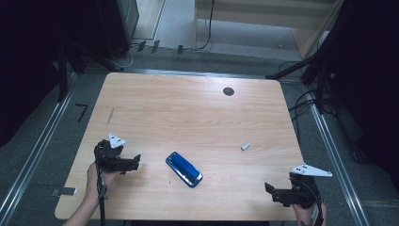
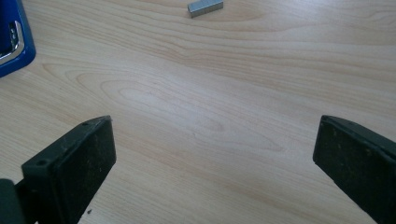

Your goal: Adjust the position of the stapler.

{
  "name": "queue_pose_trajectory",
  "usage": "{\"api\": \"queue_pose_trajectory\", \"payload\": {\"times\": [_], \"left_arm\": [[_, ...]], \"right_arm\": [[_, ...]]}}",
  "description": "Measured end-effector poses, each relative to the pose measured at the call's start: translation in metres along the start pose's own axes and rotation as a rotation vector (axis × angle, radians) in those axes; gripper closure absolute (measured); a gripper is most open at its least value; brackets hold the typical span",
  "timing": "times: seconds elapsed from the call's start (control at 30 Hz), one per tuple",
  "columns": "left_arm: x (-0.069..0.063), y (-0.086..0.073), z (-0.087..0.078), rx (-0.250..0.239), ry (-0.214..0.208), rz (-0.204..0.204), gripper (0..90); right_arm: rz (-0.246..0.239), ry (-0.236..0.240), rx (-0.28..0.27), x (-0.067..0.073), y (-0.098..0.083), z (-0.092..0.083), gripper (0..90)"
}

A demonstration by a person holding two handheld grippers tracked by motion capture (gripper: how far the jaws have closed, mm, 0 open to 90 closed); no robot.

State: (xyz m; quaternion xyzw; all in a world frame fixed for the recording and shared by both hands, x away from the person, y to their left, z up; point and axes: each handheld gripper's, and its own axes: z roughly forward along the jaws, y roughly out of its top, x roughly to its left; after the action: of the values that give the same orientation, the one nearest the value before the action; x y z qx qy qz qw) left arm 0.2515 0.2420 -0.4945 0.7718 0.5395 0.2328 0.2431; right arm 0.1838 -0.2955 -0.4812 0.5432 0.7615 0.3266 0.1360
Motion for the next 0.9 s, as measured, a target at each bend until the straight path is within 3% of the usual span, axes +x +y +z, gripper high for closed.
{"api": "queue_pose_trajectory", "payload": {"times": [0.3, 0.63, 0.7, 0.8, 0.9], "left_arm": [[-0.002, 0.003, 0.003, 0.010, -0.006, 0.010, 2.9], [-0.010, 0.008, 0.006, 0.014, -0.037, 0.046, 7.9], [-0.012, 0.009, 0.005, -0.001, -0.054, 0.058, 15.1], [-0.014, 0.010, 0.004, -0.010, -0.075, 0.071, 16.5], [-0.016, 0.011, 0.004, -0.017, -0.096, 0.088, 23.8]], "right_arm": [[-0.046, -0.002, 0.048, 0.004, -0.001, 0.009, 0.0], [-0.092, 0.014, 0.059, 0.010, 0.001, 0.018, 0.3], [-0.099, 0.014, 0.060, 0.012, 0.002, 0.019, 0.3], [-0.099, 0.008, 0.071, 0.014, 0.002, 0.020, 0.3], [-0.108, 0.004, 0.081, 0.016, 0.002, 0.021, 0.2]]}}
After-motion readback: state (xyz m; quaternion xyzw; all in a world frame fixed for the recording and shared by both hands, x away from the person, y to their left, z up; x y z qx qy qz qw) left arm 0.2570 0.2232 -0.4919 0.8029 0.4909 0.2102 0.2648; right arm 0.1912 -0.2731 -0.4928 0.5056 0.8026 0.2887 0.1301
